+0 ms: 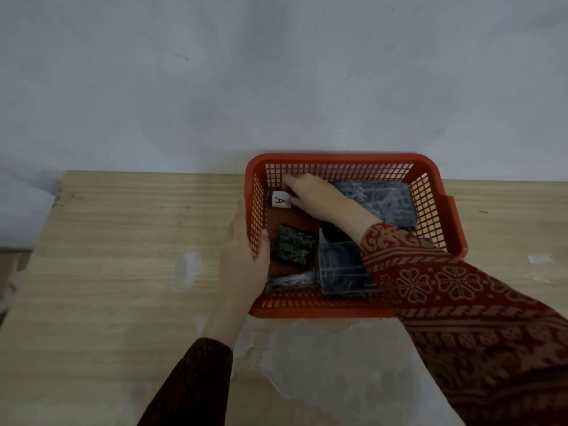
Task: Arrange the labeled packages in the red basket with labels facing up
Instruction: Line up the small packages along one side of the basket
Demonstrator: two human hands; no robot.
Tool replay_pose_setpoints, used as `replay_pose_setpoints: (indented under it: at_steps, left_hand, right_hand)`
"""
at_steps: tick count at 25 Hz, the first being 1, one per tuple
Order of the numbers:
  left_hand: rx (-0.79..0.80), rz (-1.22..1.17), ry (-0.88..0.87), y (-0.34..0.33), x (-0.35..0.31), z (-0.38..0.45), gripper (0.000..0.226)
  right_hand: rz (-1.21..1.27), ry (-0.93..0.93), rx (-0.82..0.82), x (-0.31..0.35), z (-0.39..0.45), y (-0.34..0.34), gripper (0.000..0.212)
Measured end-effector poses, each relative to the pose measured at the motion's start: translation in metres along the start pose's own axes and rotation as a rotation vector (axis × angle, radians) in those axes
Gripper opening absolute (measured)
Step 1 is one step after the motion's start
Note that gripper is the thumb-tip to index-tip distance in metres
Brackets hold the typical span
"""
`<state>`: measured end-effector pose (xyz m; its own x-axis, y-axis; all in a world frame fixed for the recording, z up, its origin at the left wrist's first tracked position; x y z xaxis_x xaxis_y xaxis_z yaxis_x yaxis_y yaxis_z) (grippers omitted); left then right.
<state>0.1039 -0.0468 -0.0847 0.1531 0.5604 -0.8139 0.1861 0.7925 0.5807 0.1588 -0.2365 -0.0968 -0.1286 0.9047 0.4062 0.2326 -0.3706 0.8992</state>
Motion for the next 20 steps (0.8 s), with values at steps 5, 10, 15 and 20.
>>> replay_pose_setpoints:
  at_steps: [5,10,15,20]
  left_hand:
    - [-0.011,0.016,-0.012,0.000,-0.002,0.000,0.062]
    - [0.010,-0.003,0.003,0.001,0.000,0.000,0.063]
    - [0.010,-0.002,0.010,0.001,-0.001,0.000,0.063]
    - [-0.013,0.005,0.002,0.000,-0.002,0.001,0.064]
  right_hand:
    - [-0.115,0.001,-0.008,0.005,0.003,-0.004,0.037]
    - [-0.230,-0.065,-0.064,0.015,0.006,-0.007,0.046]
    - [-0.185,-0.052,-0.187,0.030,-0.015,0.000,0.038]
    - [-0.221,0.039,0.033,0.066,-0.047,-0.021,0.064]
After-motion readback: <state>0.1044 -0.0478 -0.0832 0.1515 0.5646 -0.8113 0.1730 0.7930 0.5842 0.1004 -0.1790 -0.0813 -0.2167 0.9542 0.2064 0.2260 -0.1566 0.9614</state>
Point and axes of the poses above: each hand's wrist, its own z-axis towards the middle knuckle, its own y-axis out of the back of the hand, x = y × z, the point moved 2 cm from there along z, towards the middle knuckle, and after that the axes turned 6 degrees about y, right-handed, at the moved point
